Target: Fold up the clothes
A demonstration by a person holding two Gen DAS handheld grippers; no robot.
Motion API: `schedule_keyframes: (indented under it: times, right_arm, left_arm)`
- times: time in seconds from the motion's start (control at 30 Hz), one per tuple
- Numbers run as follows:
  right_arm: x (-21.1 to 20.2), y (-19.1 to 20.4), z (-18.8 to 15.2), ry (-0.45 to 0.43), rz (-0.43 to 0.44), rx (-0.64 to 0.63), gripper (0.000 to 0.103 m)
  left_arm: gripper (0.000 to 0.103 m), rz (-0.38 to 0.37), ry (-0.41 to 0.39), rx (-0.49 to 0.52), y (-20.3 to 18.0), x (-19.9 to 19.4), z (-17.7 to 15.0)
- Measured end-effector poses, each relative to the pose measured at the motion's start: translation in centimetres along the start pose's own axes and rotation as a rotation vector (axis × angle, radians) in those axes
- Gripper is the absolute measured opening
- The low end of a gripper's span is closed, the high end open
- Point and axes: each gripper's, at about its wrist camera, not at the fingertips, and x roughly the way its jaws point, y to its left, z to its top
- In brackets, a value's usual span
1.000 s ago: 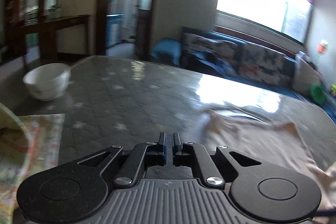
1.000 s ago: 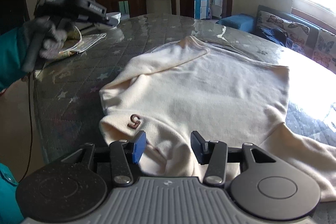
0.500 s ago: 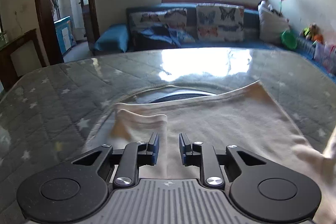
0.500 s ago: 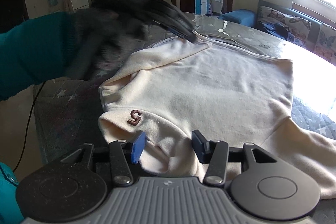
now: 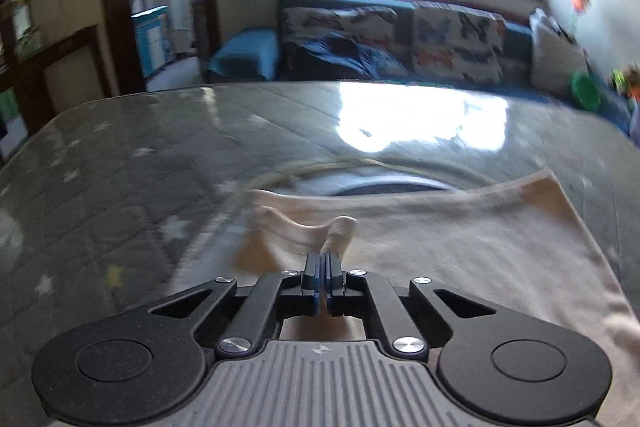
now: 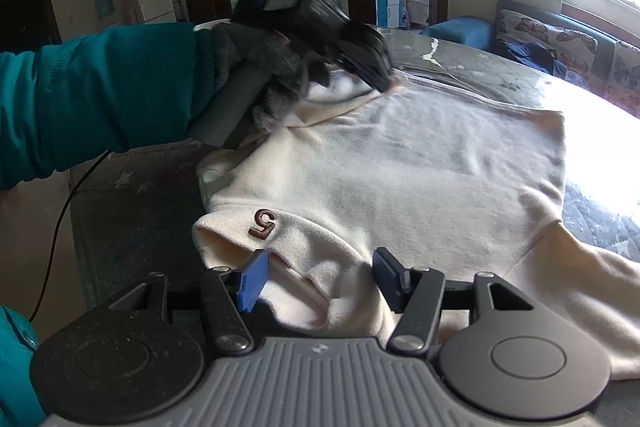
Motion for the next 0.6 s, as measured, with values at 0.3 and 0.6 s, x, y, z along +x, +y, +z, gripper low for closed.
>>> schedule_keyframes:
  times: [0.3,0.6]
  right_arm:
    - [0.1,0.4,0.1,0.005,-0.017,-0.009,0.061]
    - [0.2,0.7,0.1,0.017,-0.030,-0.028,0.062]
  left_arm:
    - [0.002,0.068,-0.163,-0.216,8.0,-8.3,-0.9]
    - [0.002,0.208,-0.229,-0.318,16.1,-14.6,-5.4]
